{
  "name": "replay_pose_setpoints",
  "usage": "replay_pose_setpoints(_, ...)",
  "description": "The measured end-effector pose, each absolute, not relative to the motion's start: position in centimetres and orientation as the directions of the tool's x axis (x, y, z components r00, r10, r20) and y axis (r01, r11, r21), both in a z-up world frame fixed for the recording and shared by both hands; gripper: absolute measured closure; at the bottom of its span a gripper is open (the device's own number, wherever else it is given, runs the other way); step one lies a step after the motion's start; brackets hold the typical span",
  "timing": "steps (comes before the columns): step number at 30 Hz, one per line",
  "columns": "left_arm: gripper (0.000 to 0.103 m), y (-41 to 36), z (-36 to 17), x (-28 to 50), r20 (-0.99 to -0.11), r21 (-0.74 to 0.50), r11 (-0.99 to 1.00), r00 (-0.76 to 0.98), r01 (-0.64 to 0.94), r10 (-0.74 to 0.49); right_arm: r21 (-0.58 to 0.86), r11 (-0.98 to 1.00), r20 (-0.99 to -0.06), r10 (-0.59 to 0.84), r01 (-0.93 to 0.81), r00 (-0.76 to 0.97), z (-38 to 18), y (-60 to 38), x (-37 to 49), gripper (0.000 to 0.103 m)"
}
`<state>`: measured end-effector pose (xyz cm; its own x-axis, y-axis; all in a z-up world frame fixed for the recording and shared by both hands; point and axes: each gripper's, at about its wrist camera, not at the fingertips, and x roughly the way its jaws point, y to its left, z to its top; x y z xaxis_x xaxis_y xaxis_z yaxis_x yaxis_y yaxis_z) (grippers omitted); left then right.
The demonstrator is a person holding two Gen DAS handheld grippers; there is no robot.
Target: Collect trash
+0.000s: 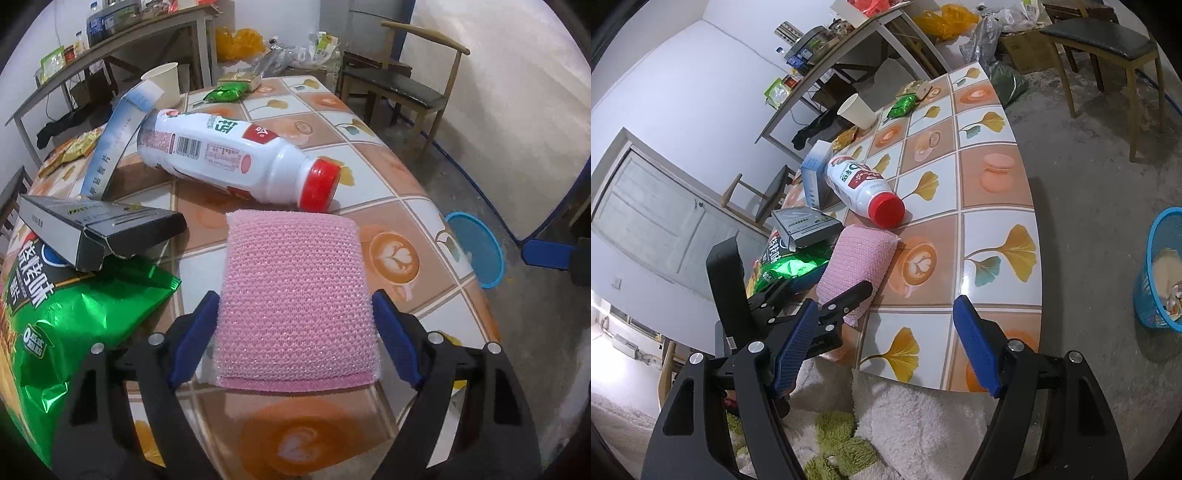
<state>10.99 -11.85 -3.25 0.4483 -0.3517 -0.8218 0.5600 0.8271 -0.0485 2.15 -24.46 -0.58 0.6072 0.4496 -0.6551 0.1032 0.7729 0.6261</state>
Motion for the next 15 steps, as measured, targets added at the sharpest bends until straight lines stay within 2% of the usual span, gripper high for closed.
replay_pose_setpoints(9, 0.025, -10.7, -3.1, 10.2, -0.824, -0.054, 0.845, 0.455, 0.532, -0.339, 0.634, 0.769, -0.649, 0.471, 0.082, 0.598, 0.2, -24.0, 3.5, 0.030)
replay_pose_setpoints(15, 0.025, -9.7, -3.2, 9.5, -0.819, -0.054, 0.852, 0.465, 0.520, -0.336, 0.687, 0.727, -0.576, 0.559, -0.018, 0.596, 3.5, -22.6, 8.1, 0.030)
